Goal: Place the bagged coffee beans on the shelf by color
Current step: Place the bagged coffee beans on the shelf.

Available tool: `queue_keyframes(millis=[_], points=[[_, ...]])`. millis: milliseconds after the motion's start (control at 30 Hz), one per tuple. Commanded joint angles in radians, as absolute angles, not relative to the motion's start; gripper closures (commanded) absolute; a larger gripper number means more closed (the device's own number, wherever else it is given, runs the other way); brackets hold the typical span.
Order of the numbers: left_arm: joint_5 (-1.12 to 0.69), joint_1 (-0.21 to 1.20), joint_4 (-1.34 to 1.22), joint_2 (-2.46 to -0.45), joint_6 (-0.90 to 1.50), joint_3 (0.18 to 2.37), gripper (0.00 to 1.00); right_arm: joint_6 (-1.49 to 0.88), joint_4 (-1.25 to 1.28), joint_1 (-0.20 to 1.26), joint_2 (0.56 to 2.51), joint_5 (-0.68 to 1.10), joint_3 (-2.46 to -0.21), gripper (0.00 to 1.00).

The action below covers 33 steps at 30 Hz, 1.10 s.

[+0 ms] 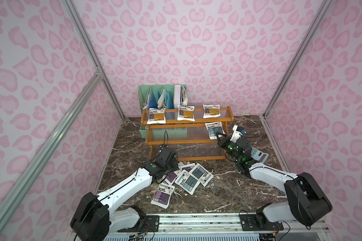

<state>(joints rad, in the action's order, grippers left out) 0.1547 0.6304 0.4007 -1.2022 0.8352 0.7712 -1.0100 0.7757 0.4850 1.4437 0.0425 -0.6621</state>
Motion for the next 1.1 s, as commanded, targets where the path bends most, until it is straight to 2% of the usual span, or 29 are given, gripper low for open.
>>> queue_keyframes(millis=[0, 67, 100, 200, 300, 500, 767, 1067], points=[[0.181, 0.63, 0.42, -1.193, 0.837, 0.772, 0.68, -1.072, 0.837, 0.486, 1.468, 0.055, -0.69, 0.91], [0.185, 0.63, 0.426, -1.19, 0.836, 0.776, 0.68, -1.103, 0.83, 0.484, 1.478, 0.067, -0.699, 0.7], [0.186, 0.63, 0.428, -1.188, 0.837, 0.777, 0.68, -1.116, 0.812, 0.481, 1.483, 0.082, -0.706, 0.63], [0.189, 0.63, 0.425, -1.184, 0.841, 0.776, 0.68, -1.144, 0.733, 0.483, 1.485, 0.115, -0.73, 0.48], [0.192, 0.63, 0.428, -1.183, 0.84, 0.776, 0.68, -1.161, 0.66, 0.479, 1.473, 0.138, -0.733, 0.38], [0.196, 0.63, 0.428, -1.196, 0.824, 0.782, 0.68, -1.116, 0.502, 0.48, 1.406, 0.172, -0.711, 0.32], [0.167, 0.63, 0.415, -1.243, 0.793, 0.807, 0.66, -0.869, 0.154, 0.475, 1.232, 0.137, -0.659, 0.33], [-0.006, 0.642, 0.341, -1.379, 0.725, 0.861, 0.54, -0.548, -0.074, 0.531, 1.193, 0.337, -0.582, 0.39]])
